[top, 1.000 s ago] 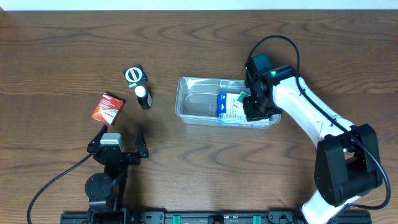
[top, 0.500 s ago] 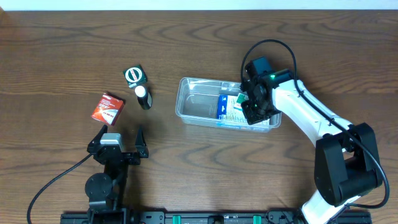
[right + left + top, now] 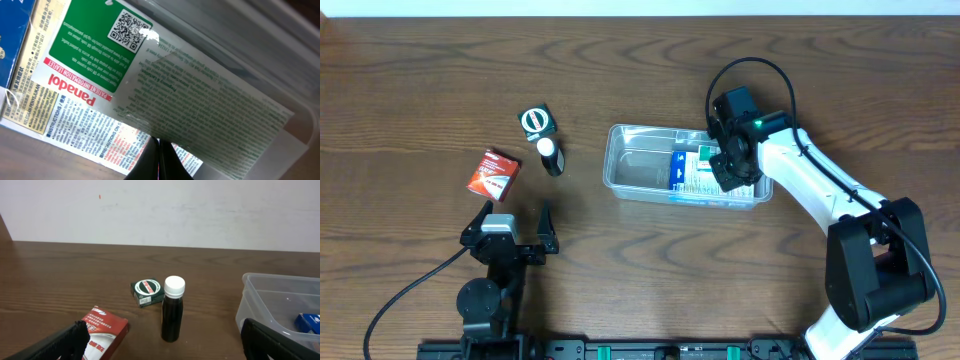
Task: Pack container
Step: 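Lower the Panadol box into the container beside the blue box, release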
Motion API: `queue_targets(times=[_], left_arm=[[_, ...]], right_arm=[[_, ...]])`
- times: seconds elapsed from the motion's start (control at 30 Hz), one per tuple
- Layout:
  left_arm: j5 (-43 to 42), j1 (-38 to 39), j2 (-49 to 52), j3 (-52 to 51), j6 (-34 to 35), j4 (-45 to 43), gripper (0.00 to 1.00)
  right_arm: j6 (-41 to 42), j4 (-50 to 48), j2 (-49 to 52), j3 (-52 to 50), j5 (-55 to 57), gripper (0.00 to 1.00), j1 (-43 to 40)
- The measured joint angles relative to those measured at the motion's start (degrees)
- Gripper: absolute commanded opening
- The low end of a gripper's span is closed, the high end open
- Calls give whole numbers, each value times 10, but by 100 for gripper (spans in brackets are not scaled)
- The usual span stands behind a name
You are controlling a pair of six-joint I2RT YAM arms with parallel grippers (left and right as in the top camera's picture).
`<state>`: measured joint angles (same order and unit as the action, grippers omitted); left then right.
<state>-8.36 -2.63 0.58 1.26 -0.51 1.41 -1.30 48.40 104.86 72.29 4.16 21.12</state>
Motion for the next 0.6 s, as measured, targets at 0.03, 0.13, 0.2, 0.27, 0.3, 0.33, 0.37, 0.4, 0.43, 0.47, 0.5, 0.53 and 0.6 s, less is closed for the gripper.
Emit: queue_targets(times=[0.03, 0.13, 0.2, 0.27, 0.3, 0.33, 0.37, 0.4, 0.43, 0.47, 0.5, 0.53, 0.6], left_arm=[[0, 0, 0, 0, 0, 0, 98], [0, 0, 0, 0, 0, 0, 98], [0, 0, 0, 0, 0, 0, 98], [0, 0, 0, 0, 0, 0, 98], [0, 0, 0, 0, 0, 0, 98], [0, 0, 0, 0, 0, 0, 98], [0, 0, 0, 0, 0, 0, 98], [0, 0, 0, 0, 0, 0, 98], [0, 0, 0, 0, 0, 0, 98], [0, 0, 0, 0, 0, 0, 98], [0, 0, 0, 0, 0, 0, 98], [0, 0, 0, 0, 0, 0, 98], [0, 0, 0, 0, 0, 0, 98]], right_arm=[[-3, 0, 0, 0, 0, 1, 0], [-9, 0, 0, 0, -5, 1, 1], [-10, 2, 0, 0, -12, 1, 2], [-11, 5, 0, 4, -21, 2, 4], [-12, 11, -1, 10, -30, 3, 5], [-13, 16, -4, 17, -38, 4, 7], [-13, 19, -8, 24, -45, 6, 8], [-14, 26, -15, 35, -54, 8, 9], [-15, 32, -24, 46, -62, 11, 10], [-15, 37, -35, 56, -70, 13, 12], [-16, 43, -45, 66, -78, 16, 13], [-20, 49, -61, 79, -88, 21, 15], [-17, 55, -82, 95, -108, 33, 19]])
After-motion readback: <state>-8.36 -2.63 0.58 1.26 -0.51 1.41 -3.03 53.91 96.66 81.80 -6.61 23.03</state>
